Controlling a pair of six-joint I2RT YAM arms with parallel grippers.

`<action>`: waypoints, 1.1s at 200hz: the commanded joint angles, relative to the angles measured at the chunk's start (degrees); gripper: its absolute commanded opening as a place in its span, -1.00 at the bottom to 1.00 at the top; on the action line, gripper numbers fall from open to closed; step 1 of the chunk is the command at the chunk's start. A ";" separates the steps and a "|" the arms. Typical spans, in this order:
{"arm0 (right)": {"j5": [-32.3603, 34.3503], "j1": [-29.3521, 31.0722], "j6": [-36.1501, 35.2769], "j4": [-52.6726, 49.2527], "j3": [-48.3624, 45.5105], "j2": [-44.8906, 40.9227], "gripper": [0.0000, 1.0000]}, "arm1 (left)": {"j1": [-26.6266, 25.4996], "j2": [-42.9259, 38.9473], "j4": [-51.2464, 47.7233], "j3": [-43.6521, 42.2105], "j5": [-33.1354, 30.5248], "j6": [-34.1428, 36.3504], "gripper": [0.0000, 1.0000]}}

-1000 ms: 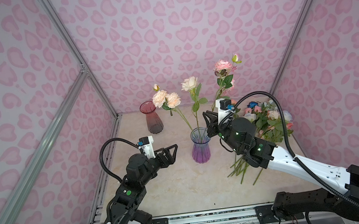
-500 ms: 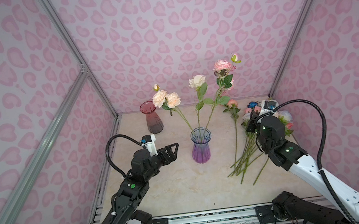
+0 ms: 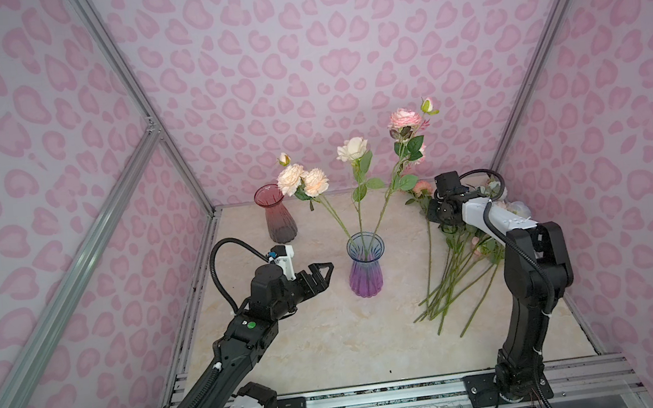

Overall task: Arrange the flowers into the vase
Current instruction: 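Open the right gripper and move it back down onto the rose bunch, then close the right gripper on a pink rose stem in the bunch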

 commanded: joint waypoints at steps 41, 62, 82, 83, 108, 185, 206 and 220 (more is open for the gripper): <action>-0.32 1.22 -0.08 -5.39 3.53 8.12 -0.43 | 0.08 0.99 0.59 1.69 -0.60 0.49 0.91; 1.19 1.15 -0.30 -4.44 2.06 8.02 -0.43 | 0.06 1.81 1.06 1.96 0.23 0.11 0.91; 0.88 0.94 -0.99 -4.52 2.40 9.01 -0.42 | 0.08 1.98 1.02 1.98 0.25 0.30 0.91; 0.69 0.97 -1.01 -4.52 2.42 9.10 -0.42 | 0.08 1.95 1.03 2.00 0.22 0.29 0.91; -1.51 0.29 -0.82 -4.97 4.12 11.83 -0.54 | 0.06 1.59 0.78 1.86 -0.32 0.72 0.91; -3.90 1.72 -0.70 1.71 -3.00 1.96 -1.00 | 0.16 -1.32 -2.44 4.21 -2.05 3.09 0.91; -1.71 3.70 -0.45 3.52 -6.10 -4.71 -1.00 | 0.16 -2.38 -3.39 5.06 -2.25 3.35 0.92; -0.55 5.13 -0.13 5.00 -8.36 -9.62 -1.00 | 0.17 -3.41 -4.26 5.30 -2.85 3.44 0.91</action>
